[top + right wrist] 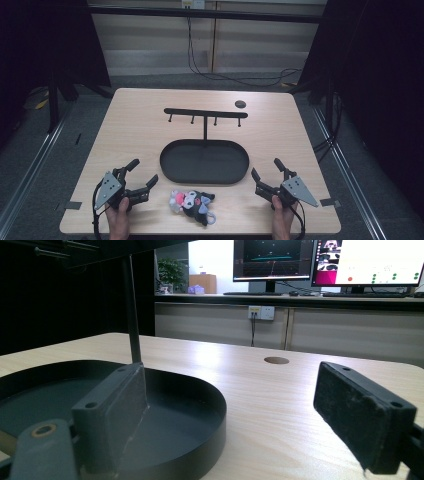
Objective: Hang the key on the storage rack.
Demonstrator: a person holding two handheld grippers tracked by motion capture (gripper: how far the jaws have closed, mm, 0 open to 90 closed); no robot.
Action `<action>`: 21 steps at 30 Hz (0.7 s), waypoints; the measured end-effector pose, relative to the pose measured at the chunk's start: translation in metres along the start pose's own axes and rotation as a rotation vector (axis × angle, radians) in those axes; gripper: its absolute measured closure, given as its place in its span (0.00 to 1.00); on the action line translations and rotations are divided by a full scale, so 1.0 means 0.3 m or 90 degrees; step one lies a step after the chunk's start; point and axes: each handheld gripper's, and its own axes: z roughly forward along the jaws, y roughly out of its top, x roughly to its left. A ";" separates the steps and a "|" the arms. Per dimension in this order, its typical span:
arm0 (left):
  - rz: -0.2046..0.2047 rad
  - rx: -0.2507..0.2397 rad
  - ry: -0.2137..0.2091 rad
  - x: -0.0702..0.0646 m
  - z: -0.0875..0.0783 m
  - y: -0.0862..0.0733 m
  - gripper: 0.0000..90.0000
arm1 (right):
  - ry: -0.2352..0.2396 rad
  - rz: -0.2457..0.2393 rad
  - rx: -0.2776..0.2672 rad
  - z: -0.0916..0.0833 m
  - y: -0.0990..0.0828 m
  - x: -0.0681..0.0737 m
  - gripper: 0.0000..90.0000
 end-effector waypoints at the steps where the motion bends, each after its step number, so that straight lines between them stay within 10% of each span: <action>1: 0.000 0.000 0.000 0.000 0.000 0.000 0.17 | 0.001 0.000 0.001 0.000 0.000 0.000 0.17; 13: 0.000 0.000 -0.001 0.000 0.000 0.000 0.17 | -0.003 0.002 0.009 0.001 0.002 0.002 0.17; 21: -0.004 0.000 -0.005 -0.001 0.000 0.000 0.17 | -0.015 -0.022 0.126 0.054 0.019 0.001 0.16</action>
